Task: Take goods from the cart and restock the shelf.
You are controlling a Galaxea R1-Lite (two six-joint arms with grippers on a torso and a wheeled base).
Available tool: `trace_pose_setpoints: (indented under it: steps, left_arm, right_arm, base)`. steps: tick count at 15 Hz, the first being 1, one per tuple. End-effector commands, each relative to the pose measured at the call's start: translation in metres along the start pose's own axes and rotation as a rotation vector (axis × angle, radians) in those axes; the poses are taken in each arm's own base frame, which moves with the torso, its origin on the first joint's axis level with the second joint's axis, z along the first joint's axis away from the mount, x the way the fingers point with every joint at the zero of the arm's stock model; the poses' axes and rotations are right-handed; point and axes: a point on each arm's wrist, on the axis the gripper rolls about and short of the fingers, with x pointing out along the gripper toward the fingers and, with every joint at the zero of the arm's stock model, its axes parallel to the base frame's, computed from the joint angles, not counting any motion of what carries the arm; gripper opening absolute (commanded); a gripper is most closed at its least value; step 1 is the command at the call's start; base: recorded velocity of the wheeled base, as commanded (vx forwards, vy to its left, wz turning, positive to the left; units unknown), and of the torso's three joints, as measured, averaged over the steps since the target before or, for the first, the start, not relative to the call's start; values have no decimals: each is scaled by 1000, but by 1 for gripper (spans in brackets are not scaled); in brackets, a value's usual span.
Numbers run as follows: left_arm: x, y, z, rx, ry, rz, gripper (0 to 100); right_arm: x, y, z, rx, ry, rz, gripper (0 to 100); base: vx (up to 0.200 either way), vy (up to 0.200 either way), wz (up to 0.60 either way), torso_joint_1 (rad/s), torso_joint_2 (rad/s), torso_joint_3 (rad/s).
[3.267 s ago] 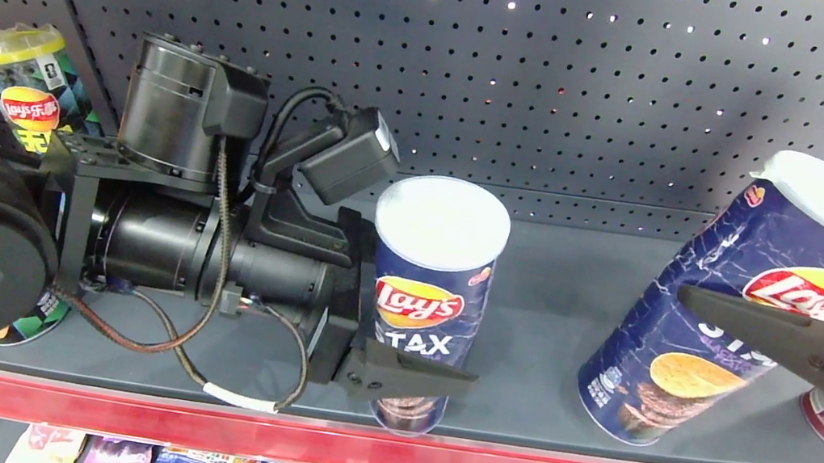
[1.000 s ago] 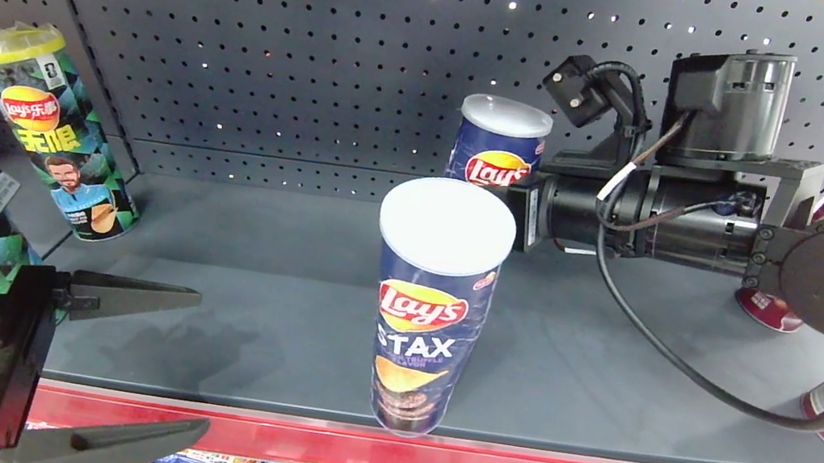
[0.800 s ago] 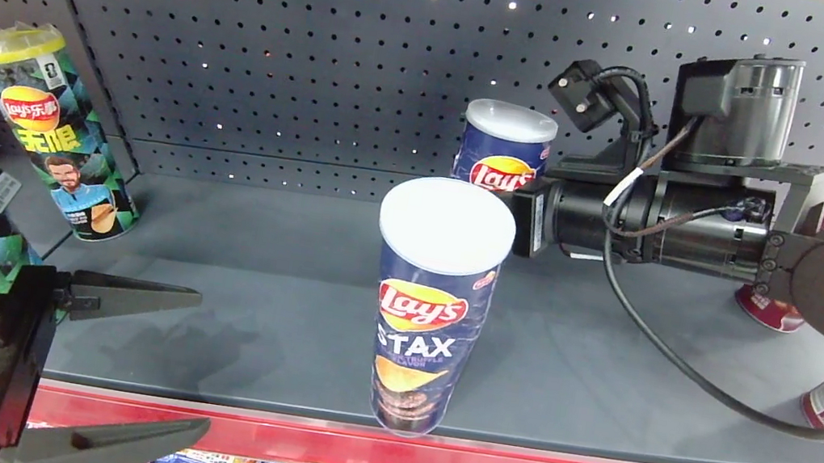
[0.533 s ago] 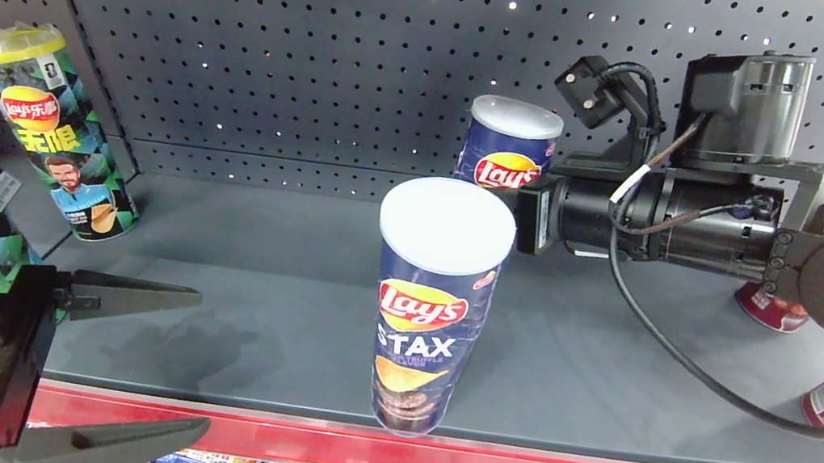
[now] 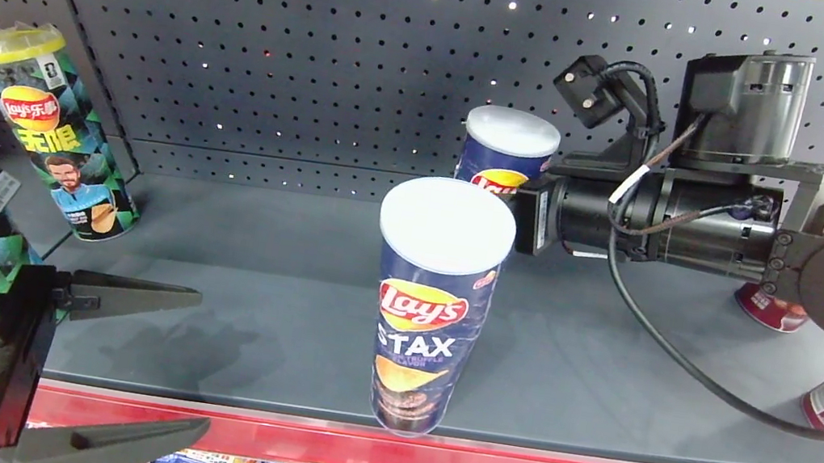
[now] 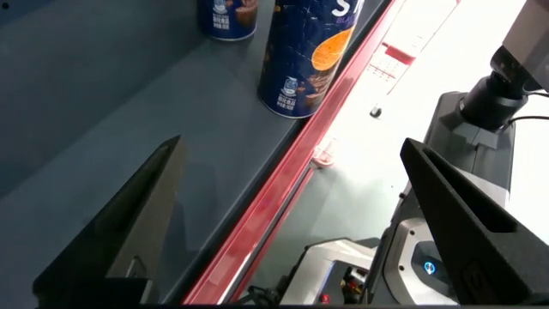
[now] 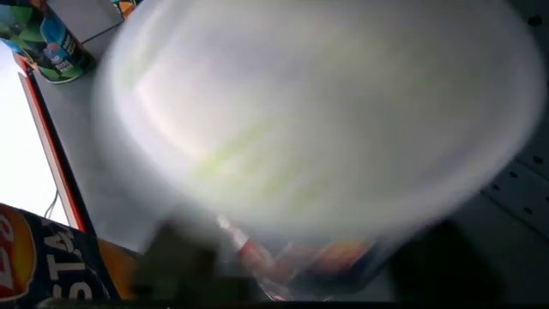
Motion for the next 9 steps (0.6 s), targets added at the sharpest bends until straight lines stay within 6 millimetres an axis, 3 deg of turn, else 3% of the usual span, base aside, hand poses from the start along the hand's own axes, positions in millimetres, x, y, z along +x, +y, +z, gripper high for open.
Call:
trace_pose_setpoints:
  steps: [1,5,9]
  left_arm:
    - [0,0,0,-1,2,0,100]
    - [1,0,-1,-5,4,-1,100]
    - [1,0,-2,-31,7,-3,100]
  right_arm:
    - [-2,1,1,1,-2,2,100]
    - [-11,4,6,8,-20,-1,100]
    - [-38,15,-5,22,4,7,100]
  base:
    - [0,0,0,0,0,0]
    - [0,0,0,0,0,0]
    - [0,0,0,0,0,0]
